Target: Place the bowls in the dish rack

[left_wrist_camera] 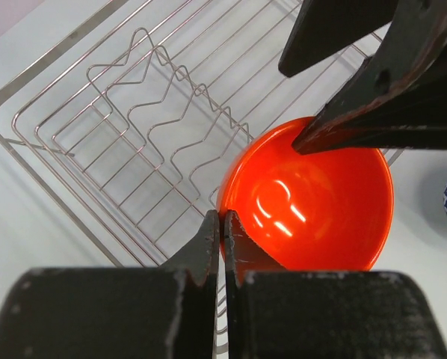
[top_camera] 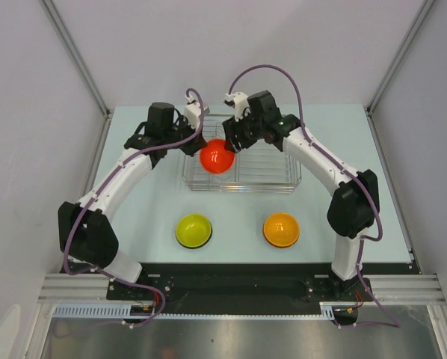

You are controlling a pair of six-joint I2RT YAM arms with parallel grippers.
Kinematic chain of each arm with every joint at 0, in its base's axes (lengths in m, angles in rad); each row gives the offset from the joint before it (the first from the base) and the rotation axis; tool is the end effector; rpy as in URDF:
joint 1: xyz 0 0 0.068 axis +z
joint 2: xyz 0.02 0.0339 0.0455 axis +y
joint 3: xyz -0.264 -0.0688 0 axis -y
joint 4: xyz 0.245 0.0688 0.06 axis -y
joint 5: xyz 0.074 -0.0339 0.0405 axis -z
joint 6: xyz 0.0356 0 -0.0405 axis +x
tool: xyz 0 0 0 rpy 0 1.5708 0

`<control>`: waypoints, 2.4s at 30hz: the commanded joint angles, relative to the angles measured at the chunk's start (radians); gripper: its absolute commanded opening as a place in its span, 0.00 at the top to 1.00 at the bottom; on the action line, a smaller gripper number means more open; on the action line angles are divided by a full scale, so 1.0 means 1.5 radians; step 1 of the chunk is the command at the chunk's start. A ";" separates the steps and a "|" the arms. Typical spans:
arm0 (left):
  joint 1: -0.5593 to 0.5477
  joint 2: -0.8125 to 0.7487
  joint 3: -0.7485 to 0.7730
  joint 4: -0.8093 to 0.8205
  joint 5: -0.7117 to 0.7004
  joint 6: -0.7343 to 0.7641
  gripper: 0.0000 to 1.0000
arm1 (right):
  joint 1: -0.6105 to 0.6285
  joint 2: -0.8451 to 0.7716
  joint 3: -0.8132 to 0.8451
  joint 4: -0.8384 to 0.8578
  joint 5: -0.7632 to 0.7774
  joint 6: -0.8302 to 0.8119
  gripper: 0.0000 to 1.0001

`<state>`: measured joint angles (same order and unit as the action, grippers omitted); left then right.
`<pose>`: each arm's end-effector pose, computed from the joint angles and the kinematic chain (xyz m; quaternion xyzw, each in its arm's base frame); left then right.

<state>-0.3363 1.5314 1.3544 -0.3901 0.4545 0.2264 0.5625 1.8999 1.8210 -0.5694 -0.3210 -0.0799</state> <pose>0.3259 -0.1305 0.3363 0.3413 0.7905 -0.2230 0.4571 0.3664 0.2443 0.3388 -0.3466 0.8163 0.2440 0.3924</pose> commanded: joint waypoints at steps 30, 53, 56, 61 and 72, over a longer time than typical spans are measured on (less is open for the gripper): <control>-0.005 -0.014 -0.018 0.022 0.003 -0.004 1.00 | 0.097 -0.085 -0.082 0.047 0.195 -0.105 0.50; 0.010 -0.051 -0.045 0.077 -0.076 -0.068 0.56 | 0.098 -0.099 -0.095 0.068 0.239 -0.115 1.00; 0.035 -0.066 -0.024 0.083 -0.113 -0.100 0.35 | 0.098 -0.100 -0.097 0.068 0.243 -0.120 1.00; 0.093 -0.090 0.028 0.068 -0.130 -0.119 0.27 | 0.098 -0.100 -0.099 0.072 0.253 -0.128 1.00; 0.120 -0.201 -0.113 0.036 -0.132 -0.026 0.23 | 0.098 -0.050 -0.082 0.215 0.438 -0.275 1.00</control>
<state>-0.1581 1.3010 1.2778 -0.3115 0.2462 0.1184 0.7074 1.8118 1.6657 -0.4442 0.1783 -0.3550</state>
